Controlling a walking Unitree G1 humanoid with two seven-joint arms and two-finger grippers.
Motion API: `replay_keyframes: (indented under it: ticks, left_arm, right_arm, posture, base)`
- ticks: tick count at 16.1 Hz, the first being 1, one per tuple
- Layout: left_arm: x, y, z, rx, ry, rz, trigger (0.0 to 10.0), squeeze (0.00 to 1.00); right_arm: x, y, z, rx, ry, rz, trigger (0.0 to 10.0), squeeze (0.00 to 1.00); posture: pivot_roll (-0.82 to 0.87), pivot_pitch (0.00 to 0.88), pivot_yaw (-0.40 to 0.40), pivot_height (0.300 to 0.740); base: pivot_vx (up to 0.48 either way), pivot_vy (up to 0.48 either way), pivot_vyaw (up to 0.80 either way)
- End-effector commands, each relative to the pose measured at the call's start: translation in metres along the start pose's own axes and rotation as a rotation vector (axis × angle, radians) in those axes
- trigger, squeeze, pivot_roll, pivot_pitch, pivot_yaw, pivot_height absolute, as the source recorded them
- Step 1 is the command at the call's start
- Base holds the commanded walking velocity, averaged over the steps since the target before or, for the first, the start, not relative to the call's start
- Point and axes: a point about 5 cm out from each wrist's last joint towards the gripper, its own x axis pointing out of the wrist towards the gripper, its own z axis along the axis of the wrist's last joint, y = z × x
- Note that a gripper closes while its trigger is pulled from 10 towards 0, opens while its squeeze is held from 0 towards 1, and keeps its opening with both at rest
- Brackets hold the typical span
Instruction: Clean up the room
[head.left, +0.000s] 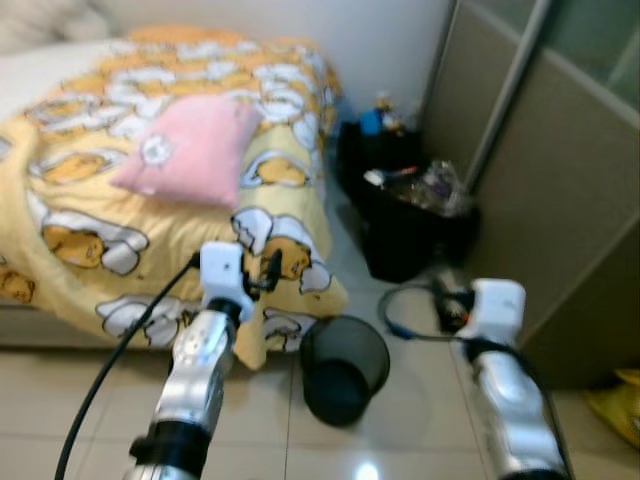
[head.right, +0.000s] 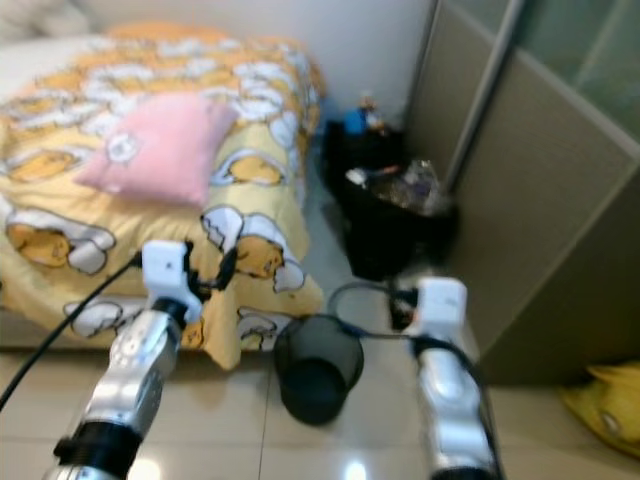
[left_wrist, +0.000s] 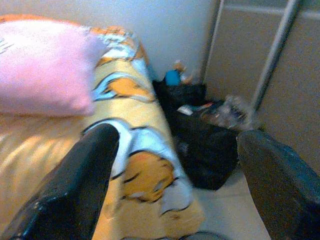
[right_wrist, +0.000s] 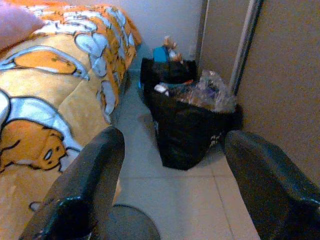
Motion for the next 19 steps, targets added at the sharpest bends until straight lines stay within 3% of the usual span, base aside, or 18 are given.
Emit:
replay_keyframes:
  ticks: [1, 7, 9, 11, 13, 16, 19]
  left_arm:
    - [0.004, 0.002, 0.006, 0.006, -0.019, 0.015, 10.0, 0.00]
    - [-0.003, 0.004, 0.006, 0.017, -0.029, 0.026, 10.0, 0.00]
    - [-0.008, 0.003, 0.004, 0.009, -0.030, 0.043, 10.0, 0.00]
    - [0.000, -0.002, 0.005, 0.078, -0.006, -0.001, 10.0, 0.00]
    - [0.003, -0.005, 0.022, 0.011, -0.083, -0.022, 10.0, 0.00]
    - [0.008, -0.006, 0.020, 0.041, -0.071, -0.016, 10.0, 0.00]
    - [0.011, -0.007, 0.019, 0.019, -0.056, -0.012, 10.0, 0.00]
  right_arm:
    - [0.003, 0.003, 0.003, 0.006, -0.010, 0.016, 10.0, 0.00]
    - [0.003, 0.009, 0.002, 0.011, -0.009, 0.042, 10.0, 0.00]
    - [0.004, 0.012, 0.007, -0.069, -0.033, 0.072, 10.0, 0.00]
    - [0.003, 0.013, 0.005, -0.045, -0.019, 0.069, 10.0, 0.00]
    - [0.006, 0.013, 0.004, -0.029, -0.015, 0.064, 10.0, 0.00]
    - [0.010, 0.017, 0.007, -0.019, -0.029, 0.059, 10.0, 0.00]
    - [0.014, 0.015, 0.010, -0.028, -0.035, 0.053, 10.0, 0.00]
  posture:
    - [-0.02, 0.000, 0.013, 0.740]
    - [-0.01, 0.000, 0.016, 0.740]
    - [0.00, 0.000, 0.012, 0.740]
    - [0.01, 0.000, -0.002, 0.740]
    - [0.00, 0.000, 0.003, 0.740]
    - [0.00, 0.000, 0.003, 0.740]
    - [0.00, 0.000, 0.009, 0.740]
  base:
    - [0.322, 0.356, 0.00]
    - [0.301, 0.374, 0.00]
    - [0.000, 0.426, 0.00]
    - [0.000, 0.214, 0.00]
    - [0.422, 0.000, 0.00]
    - [0.458, 0.000, 0.00]
    - [0.458, 0.000, 0.00]
